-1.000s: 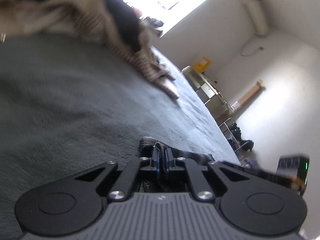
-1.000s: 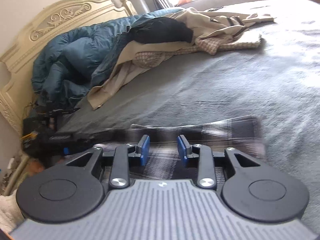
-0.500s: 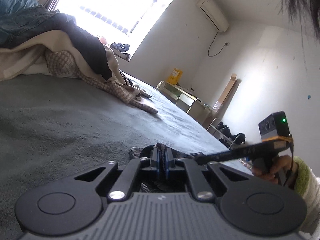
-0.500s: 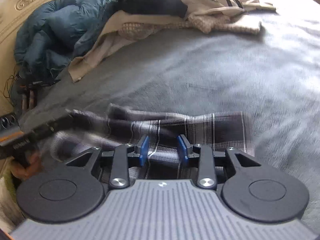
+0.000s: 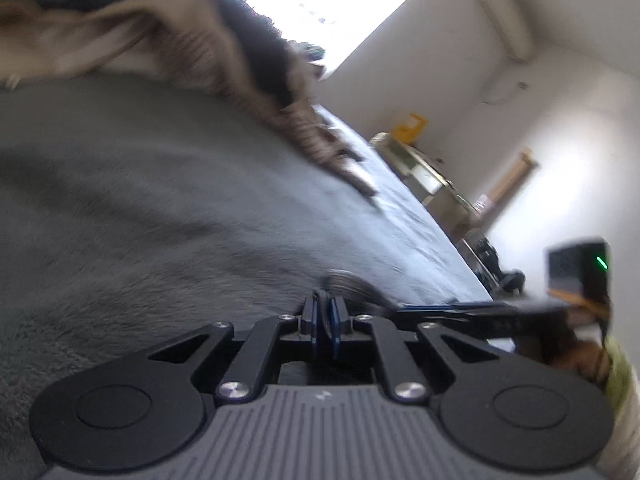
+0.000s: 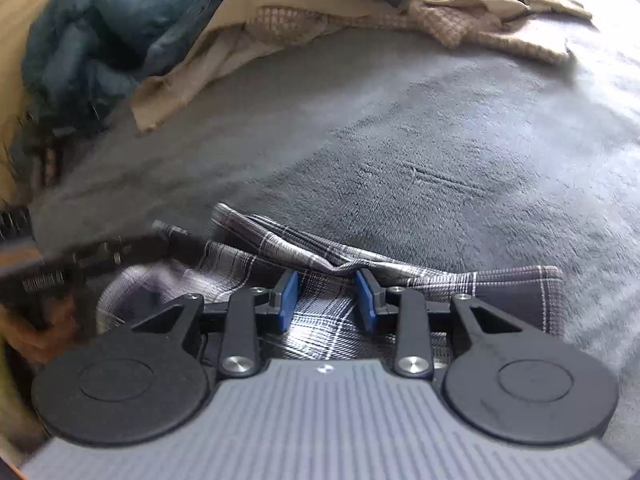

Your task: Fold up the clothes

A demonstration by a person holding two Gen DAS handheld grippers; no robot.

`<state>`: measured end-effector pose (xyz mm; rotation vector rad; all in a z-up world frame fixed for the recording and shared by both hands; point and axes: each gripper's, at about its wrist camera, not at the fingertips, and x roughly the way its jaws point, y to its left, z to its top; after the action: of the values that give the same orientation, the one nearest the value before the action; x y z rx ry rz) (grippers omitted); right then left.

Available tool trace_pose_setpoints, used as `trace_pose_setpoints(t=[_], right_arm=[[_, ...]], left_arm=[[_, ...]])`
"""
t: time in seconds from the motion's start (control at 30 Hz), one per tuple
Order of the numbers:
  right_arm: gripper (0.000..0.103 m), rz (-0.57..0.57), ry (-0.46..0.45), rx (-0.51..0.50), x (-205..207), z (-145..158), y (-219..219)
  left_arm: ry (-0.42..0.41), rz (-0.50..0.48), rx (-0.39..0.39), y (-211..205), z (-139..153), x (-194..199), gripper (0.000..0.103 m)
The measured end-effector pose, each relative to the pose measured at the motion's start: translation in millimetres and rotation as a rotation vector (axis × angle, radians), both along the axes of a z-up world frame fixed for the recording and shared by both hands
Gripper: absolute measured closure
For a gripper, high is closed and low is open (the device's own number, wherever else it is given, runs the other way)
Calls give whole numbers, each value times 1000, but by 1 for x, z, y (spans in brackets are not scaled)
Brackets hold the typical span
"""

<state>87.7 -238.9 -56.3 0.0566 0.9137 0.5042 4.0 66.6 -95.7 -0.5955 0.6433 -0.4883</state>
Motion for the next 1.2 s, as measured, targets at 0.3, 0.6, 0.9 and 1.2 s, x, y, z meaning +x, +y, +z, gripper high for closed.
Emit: trace_pose_setpoints(t=[0.3,0.6,0.9,1.2], right_arm=[[69,-128,-133,41,-46,32,-20],[63,-269,-165,135,-134,48,-37],[63,-359,-213,248,-204,47,-64],[62,-459,-192,360,-230,26,-105]], left_arm=[[163,-3,-247,51,-13,2,70],[227,-104,-297,46,-14,22,43],[277,-140,-63,3,2,48,65],[174,-88,-132,-2,14,45,95]])
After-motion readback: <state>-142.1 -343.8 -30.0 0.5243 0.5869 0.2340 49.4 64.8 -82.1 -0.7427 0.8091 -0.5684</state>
